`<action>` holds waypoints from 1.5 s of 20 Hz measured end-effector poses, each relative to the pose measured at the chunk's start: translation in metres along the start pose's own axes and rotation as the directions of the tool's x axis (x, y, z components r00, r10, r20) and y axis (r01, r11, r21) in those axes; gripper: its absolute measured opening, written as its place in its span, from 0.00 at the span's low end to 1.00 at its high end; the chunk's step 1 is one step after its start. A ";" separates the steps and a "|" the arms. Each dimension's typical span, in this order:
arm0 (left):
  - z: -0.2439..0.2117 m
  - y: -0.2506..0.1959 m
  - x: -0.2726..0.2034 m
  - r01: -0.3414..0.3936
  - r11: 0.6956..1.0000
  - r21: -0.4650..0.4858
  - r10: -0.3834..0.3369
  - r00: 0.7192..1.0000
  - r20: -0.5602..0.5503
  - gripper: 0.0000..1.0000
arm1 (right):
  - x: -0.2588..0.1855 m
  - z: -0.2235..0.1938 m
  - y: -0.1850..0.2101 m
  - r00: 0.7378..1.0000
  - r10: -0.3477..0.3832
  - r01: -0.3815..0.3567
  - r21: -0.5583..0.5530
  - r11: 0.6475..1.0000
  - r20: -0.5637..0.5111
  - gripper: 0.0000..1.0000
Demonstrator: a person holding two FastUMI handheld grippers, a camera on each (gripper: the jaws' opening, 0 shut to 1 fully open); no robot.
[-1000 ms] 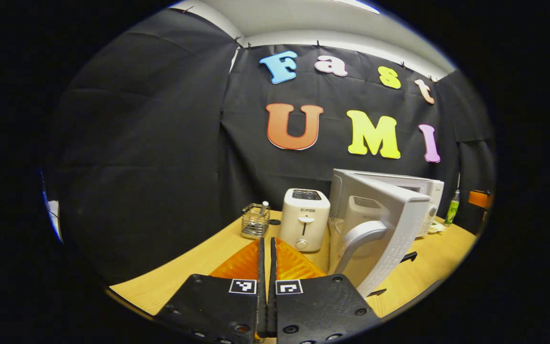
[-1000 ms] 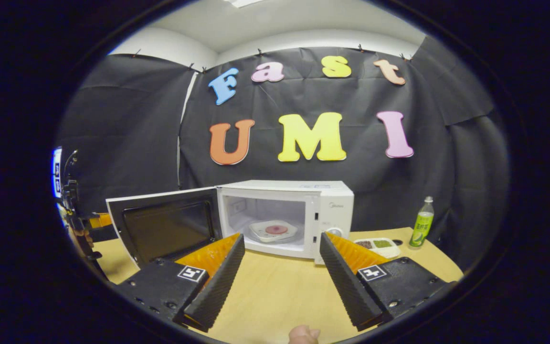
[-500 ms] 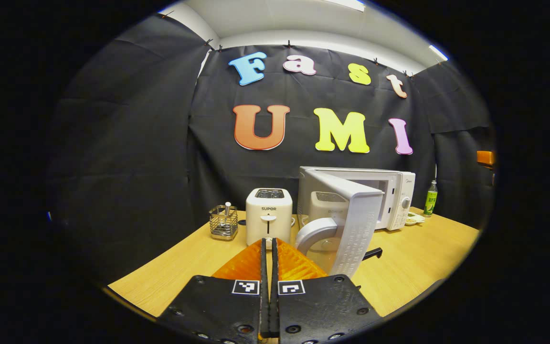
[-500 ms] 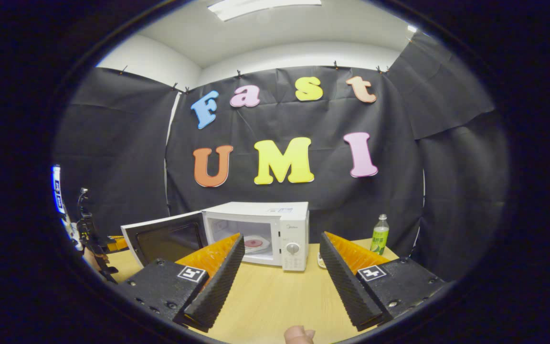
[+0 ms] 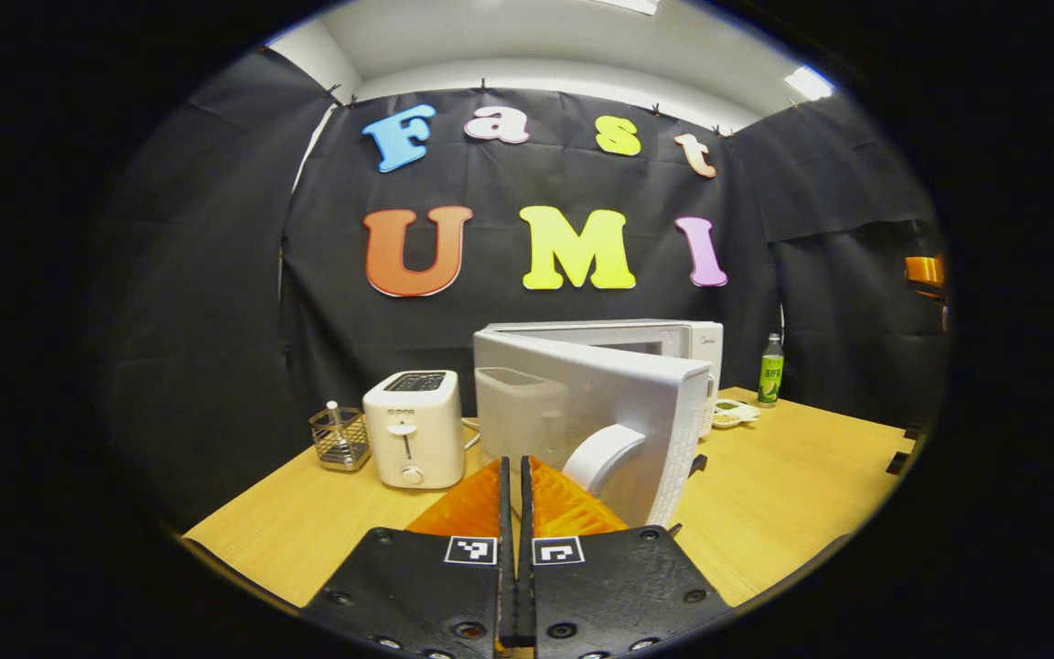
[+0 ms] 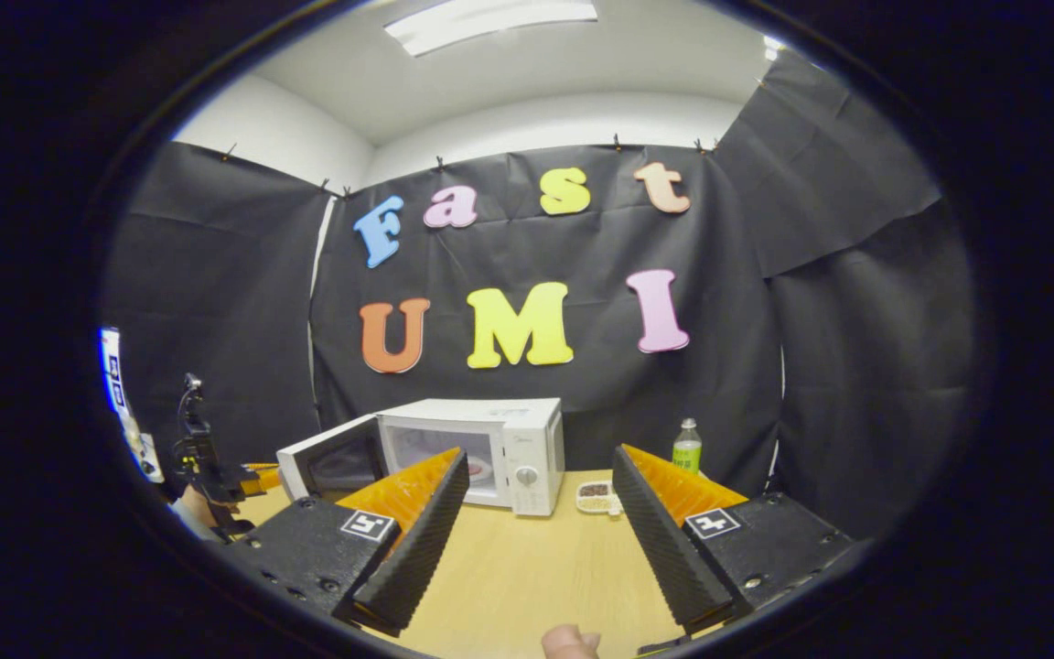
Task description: Open the microwave oven with the left hand, put the food in, and close the microwave oven.
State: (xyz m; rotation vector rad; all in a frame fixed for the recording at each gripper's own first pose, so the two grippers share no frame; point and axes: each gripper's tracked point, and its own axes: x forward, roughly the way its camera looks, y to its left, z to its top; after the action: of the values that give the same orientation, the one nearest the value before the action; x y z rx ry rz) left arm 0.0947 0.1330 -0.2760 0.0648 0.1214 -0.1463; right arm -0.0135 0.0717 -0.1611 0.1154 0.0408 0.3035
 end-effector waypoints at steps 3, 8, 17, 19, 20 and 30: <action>0.000 -0.034 0.021 0.051 0.999 0.005 -0.051 0.999 -0.004 0.00 | -0.005 0.000 -0.015 1.000 -0.016 0.016 -0.006 1.000 0.006 1.00; -0.002 -0.081 0.063 0.115 0.993 0.015 -0.115 0.993 -0.023 0.00 | -0.003 -0.006 -0.039 1.000 -0.030 0.030 0.019 0.999 -0.006 1.00; 0.000 -0.133 0.139 0.129 0.992 -0.002 -0.129 0.991 -0.038 0.00 | 0.026 -0.024 -0.072 0.999 -0.041 0.042 0.038 0.998 -0.035 1.00; -0.002 -0.140 0.156 0.114 0.993 -0.029 -0.115 0.992 -0.045 0.00 | 0.035 -0.032 -0.079 0.998 -0.039 0.041 0.045 0.998 -0.048 1.00; 0.001 -0.142 0.165 0.105 0.994 -0.036 -0.106 0.993 -0.042 0.00 | 0.042 -0.035 -0.081 0.998 -0.035 0.037 0.051 0.998 -0.051 0.91; 0.005 -0.154 0.249 0.027 0.999 -0.043 -0.028 0.999 -0.030 0.00 | 0.083 -0.064 -0.103 0.998 -0.004 0.009 0.075 0.997 -0.067 1.00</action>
State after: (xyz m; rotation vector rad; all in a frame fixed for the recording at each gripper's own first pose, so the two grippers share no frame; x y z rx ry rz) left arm 0.3166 -0.0550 -0.3113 0.0230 0.1556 -0.1700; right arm 0.0922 0.0055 -0.2387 0.1794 0.1188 0.2996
